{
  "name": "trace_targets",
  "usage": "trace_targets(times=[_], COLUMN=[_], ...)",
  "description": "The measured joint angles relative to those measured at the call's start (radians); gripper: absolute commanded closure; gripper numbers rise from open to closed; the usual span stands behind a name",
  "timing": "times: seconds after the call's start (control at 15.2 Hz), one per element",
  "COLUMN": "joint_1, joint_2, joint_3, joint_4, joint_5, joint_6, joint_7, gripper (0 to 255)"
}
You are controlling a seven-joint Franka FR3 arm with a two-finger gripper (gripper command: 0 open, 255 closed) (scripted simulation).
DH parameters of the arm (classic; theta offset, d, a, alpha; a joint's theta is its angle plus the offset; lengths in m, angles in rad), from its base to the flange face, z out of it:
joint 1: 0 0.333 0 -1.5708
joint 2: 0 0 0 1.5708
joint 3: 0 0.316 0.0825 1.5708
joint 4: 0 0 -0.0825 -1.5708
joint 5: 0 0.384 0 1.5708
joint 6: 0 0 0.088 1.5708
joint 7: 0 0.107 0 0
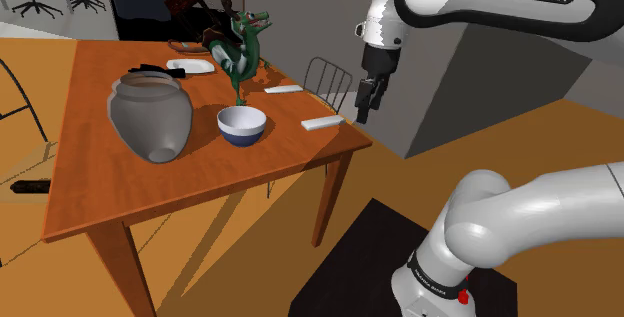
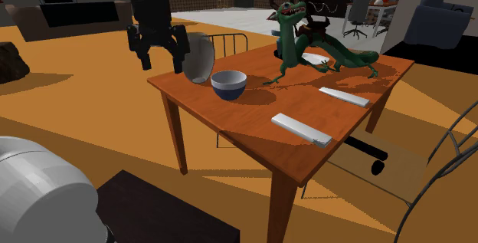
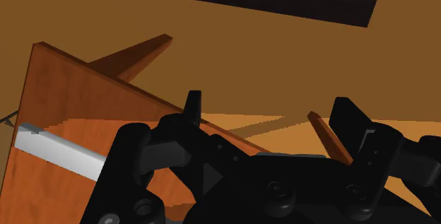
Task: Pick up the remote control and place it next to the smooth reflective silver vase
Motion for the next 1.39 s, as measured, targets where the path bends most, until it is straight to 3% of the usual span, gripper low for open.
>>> trace_targets(times=[0.2, 0.79, 1.39], joint_1=[-0.001, 0.004, 0.047], joint_2=[0.002, 0.144, 0.437], joint_3=[-0.033, -0.245, -0.446], joint_4=[-0.016, -0.035, 0.079], joint_5=[-0.022, -0.141, -0.136], joint_6=[0.021, 0.218, 0.428], joint_7=[-0.053, -0.417, -0.802], gripper=[0, 0, 0])
